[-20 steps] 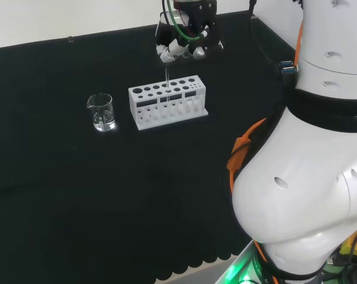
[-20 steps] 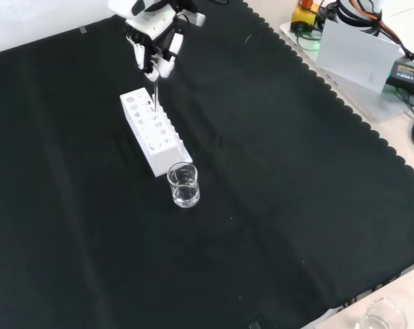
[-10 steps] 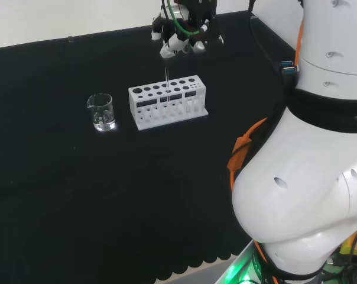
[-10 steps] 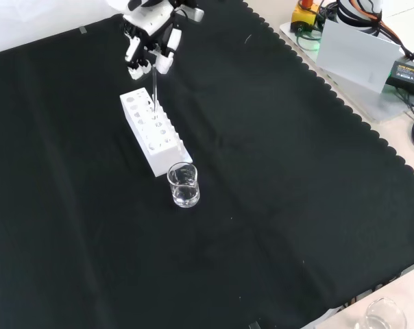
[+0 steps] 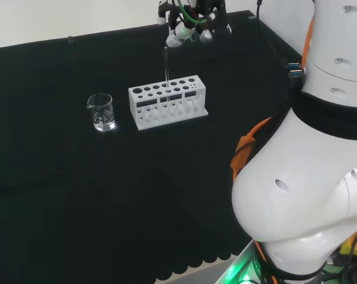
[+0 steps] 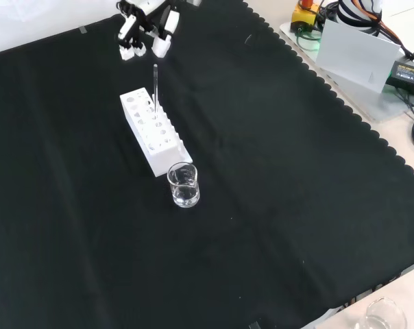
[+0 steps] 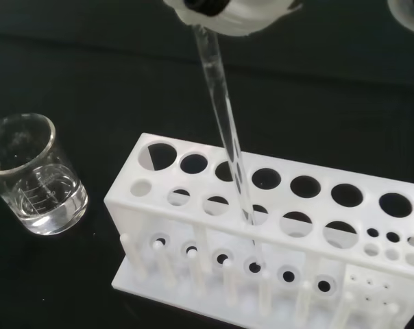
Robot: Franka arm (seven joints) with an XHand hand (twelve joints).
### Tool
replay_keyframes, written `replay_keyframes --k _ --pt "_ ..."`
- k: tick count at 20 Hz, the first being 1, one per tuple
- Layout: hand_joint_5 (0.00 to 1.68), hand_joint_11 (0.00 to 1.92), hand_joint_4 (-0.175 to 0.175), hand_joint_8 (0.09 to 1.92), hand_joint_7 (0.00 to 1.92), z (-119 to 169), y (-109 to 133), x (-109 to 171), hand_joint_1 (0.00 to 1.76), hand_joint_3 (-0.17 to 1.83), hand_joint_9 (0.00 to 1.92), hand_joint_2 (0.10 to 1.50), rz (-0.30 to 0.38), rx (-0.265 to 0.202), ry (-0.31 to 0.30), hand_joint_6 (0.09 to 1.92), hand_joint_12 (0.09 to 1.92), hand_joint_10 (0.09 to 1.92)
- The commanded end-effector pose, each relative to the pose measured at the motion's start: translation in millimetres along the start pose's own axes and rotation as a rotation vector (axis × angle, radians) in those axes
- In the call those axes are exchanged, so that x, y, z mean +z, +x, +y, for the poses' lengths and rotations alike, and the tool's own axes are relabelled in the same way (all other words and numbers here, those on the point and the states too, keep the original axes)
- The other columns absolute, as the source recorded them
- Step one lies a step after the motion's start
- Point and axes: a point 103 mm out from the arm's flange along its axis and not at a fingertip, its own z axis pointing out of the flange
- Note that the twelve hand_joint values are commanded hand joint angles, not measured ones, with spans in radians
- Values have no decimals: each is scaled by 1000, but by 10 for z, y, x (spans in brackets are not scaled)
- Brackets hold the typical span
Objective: Put the glass rod back on the white test tube rack.
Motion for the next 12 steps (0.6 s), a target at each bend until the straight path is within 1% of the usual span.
replay_keyframes --k 1,4,7,8,10,12 --pt "378 1920 -165 658 1043 -75 -23 -104 1162 -175 1914 938 -7 12 4 848 568 87" --pt "381 1920 -164 660 1045 -164 -49 -193 1162 -175 1919 937 3 13 -13 844 574 87" --pt "386 1920 -164 660 1046 -255 -60 -310 1161 -175 1920 937 -1 10 -22 843 576 87" --pt "391 1920 -164 661 1046 -271 -62 -340 1161 -175 1920 937 0 9 -28 843 577 87" --pt "399 1920 -164 661 1046 -215 -5 -357 1160 -175 1920 938 -19 12 -16 844 578 87" --pt "404 1920 -164 660 1045 -276 -15 -415 1160 -175 1920 938 -16 7 -31 844 578 87"
